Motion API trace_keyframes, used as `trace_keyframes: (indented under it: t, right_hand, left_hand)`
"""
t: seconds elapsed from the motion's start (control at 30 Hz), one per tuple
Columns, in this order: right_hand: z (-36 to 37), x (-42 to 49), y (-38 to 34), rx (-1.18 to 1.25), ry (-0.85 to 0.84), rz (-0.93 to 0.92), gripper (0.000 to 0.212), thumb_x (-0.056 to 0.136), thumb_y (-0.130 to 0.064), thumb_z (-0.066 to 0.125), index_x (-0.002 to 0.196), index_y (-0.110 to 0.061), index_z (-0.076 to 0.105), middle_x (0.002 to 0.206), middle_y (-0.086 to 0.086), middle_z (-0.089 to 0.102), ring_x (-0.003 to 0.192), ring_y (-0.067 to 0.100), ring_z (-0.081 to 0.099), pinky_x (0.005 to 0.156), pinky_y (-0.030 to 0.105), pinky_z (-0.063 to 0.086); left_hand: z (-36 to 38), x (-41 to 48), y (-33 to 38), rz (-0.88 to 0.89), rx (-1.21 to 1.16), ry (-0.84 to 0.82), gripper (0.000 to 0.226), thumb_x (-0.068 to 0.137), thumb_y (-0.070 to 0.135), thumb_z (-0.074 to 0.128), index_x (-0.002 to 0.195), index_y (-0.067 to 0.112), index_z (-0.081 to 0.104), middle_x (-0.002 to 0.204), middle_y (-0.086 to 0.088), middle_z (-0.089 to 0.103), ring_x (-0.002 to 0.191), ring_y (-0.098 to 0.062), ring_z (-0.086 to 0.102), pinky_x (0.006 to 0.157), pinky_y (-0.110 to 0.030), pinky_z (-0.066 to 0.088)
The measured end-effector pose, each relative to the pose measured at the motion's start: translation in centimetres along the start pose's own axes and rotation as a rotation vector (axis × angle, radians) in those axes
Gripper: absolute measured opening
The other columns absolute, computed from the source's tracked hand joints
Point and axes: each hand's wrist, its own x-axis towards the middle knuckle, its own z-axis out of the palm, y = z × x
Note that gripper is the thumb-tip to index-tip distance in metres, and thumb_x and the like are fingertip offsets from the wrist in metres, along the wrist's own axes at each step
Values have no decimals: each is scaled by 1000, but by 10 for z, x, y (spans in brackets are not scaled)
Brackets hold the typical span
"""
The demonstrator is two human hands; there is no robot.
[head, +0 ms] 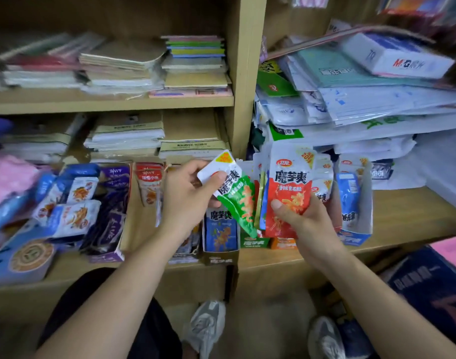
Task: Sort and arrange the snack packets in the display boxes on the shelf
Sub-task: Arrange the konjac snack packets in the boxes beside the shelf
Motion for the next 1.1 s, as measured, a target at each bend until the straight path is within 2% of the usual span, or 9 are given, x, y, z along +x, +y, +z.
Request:
trace_keyframes:
  t: [0.1, 0.27, 0.37, 0.47, 0.6, 0.7, 0.77, 0.9, 1.1]
  right_hand:
    - [-2, 1, -5, -19, 113, -62, 45, 78, -18, 77, 119, -19, 59, 104, 2, 76, 98, 22, 73, 75, 37, 61]
    - [-24, 2, -19, -20, 240, -99, 48, 81, -24, 75, 124, -12, 58, 107, 4, 75, 98, 22, 74, 78, 39, 62]
    - [-32, 3, -20, -17, 248, -72, 50, 82, -26, 76, 126, -13, 57, 111, 5, 74, 100, 23, 73, 80, 41, 62]
    - [-35, 2, -22, 17, 241, -36, 49, 82, -25, 76, 125, -13, 57, 112, 6, 73, 100, 23, 73, 78, 40, 62]
    - [-42, 2, -31, 80, 231, -26, 48, 80, -25, 76, 123, -14, 58, 111, 6, 74, 100, 26, 74, 81, 46, 60]
    - [-51, 4, -32, 60, 253, -49, 42, 85, -19, 76, 123, -15, 59, 110, 4, 75, 98, 24, 74, 81, 46, 61]
    - [-57, 8, -28, 13, 274, -50, 44, 84, -20, 78, 123, -17, 59, 109, 3, 75, 97, 23, 74, 82, 48, 60]
    - [-62, 15, -16, -53, 289, -17, 41, 82, -23, 80, 118, -23, 61, 105, 0, 75, 92, 19, 75, 75, 39, 62]
    - [-59, 20, -8, -85, 282, 7, 37, 82, -24, 80, 113, -27, 59, 99, -7, 74, 87, 10, 74, 65, 25, 59]
  left_hand:
    - [7, 0, -4, 14, 7, 26, 8, 91, 13, 73, 88, 7, 68, 77, -3, 72, 62, -14, 72, 48, -25, 56]
    - [20, 8, -6, 423, 410, 255, 8, 86, 16, 75, 79, 15, 70, 62, 15, 63, 54, 0, 60, 57, -15, 44]
    - [34, 12, -15, 504, 605, 141, 10, 82, 13, 74, 74, 16, 68, 64, 6, 68, 58, -15, 66, 59, -32, 55]
    - [48, 6, -24, 351, 865, -56, 9, 82, 22, 72, 86, 25, 64, 74, 5, 71, 73, -24, 69, 63, -34, 54]
    - [56, 9, -25, 450, 1082, 1, 53, 75, 27, 79, 123, 29, 57, 111, 3, 63, 101, -23, 60, 62, -32, 49]
    - [61, 27, -24, 608, 1085, -216, 65, 73, 18, 81, 134, 28, 59, 130, 4, 57, 122, -24, 43, 97, -41, 42]
    - [67, 38, -24, 596, 1184, -394, 62, 79, 25, 75, 138, 29, 56, 140, 7, 54, 131, -23, 36, 105, -42, 30]
    - [74, 55, -31, 569, 1355, -550, 63, 84, 48, 64, 142, 29, 48, 144, 9, 53, 137, -24, 30, 102, -43, 16]
    - [78, 64, -40, 545, 1375, -576, 67, 82, 64, 62, 139, 29, 50, 137, 9, 54, 129, -22, 33, 101, -45, 19]
